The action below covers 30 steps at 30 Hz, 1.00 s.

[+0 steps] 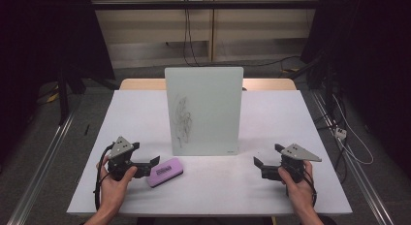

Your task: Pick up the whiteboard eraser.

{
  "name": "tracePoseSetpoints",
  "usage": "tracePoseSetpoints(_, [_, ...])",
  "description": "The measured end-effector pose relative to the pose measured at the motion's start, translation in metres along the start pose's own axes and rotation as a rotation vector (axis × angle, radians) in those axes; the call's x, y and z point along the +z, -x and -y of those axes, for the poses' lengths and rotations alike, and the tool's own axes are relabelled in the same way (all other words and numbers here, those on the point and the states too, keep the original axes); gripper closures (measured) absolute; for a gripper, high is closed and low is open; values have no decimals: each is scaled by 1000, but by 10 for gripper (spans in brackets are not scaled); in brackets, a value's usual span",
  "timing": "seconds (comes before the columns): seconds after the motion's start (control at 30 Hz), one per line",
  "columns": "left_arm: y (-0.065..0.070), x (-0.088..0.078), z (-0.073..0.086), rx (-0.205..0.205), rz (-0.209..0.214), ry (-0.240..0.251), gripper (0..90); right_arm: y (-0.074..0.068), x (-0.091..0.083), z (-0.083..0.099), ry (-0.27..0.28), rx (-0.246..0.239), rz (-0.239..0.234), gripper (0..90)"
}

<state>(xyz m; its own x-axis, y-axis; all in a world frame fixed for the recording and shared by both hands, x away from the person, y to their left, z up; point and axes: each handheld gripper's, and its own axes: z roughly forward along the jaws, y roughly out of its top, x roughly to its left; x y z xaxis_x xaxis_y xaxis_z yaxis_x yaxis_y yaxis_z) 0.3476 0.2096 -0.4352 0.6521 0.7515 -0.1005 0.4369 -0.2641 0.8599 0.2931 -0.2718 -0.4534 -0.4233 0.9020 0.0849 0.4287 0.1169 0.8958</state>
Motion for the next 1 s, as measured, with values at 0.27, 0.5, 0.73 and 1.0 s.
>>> tracePoseSetpoints(0.27, [-1, 0, 0, 1, 16, -19, 68, 0, 1, 0, -3, -1, -9, 56])
tracePoseSetpoints(0.5, [-2, 1, -4, 17, 44, -30, 88, 0, 3, 0, -10, -5, -14, 56])
tracePoseSetpoints(0.73, [-1, 2, -5, 23, 73, -48, 89, -1, 3, 0, -11, -8, -12, 56])
tracePoseSetpoints(1.0, [4, 1, -12, 72, 84, -103, 86, -1, 4, 0, -15, -10, -12, 56])
